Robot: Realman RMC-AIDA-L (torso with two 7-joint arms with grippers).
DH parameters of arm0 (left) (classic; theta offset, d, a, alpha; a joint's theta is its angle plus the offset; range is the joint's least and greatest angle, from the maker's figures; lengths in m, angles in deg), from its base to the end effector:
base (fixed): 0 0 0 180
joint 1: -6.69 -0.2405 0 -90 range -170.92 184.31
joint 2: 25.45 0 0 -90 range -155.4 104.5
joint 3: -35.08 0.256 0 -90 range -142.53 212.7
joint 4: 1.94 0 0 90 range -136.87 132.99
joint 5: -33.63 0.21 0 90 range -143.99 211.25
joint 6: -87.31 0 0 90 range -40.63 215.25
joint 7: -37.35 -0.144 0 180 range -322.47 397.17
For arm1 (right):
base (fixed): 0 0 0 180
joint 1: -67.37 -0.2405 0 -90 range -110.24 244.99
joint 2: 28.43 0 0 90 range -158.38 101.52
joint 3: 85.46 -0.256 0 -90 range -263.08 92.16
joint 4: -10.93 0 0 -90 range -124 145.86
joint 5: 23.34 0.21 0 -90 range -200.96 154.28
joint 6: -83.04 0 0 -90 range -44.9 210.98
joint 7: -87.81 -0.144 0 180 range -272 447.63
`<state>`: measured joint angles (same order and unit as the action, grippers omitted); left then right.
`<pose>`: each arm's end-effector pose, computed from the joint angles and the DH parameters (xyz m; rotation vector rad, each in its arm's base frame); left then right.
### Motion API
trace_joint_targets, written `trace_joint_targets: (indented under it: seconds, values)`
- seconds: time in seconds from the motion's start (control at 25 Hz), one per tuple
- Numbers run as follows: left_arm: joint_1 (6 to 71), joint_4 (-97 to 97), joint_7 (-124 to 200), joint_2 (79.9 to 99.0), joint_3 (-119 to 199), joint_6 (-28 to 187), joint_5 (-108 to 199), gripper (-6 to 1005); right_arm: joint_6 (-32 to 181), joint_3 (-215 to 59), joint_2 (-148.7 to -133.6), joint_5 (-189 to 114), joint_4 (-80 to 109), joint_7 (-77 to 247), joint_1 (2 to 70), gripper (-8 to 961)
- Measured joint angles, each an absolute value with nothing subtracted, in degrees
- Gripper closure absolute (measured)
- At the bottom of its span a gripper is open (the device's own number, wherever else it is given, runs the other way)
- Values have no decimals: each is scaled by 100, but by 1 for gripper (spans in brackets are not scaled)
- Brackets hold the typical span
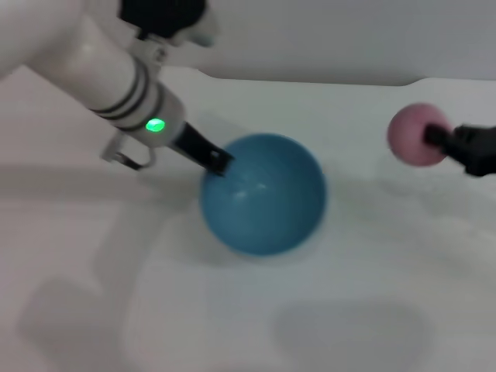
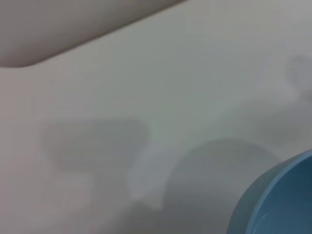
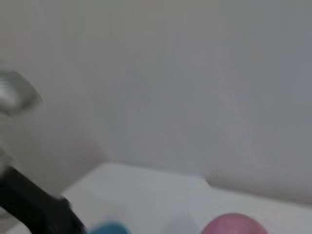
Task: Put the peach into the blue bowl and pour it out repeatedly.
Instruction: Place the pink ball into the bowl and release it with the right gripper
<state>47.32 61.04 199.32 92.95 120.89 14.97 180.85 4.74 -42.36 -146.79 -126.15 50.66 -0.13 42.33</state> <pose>-0.1780 0.3880 -0.0390 -2.4129 -1.1275 0.3676 0.2870 0.3421 0.0221 -2.4080 0.8842 0.7695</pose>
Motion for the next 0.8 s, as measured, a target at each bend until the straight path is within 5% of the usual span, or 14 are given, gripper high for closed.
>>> trace_joint_targets:
  seconds: [0.8]
  values:
    - [5763,4706,20223,9360,13825,2469,16270,999,-1272,-3905,-14661,-13218,5915,53,4083,905]
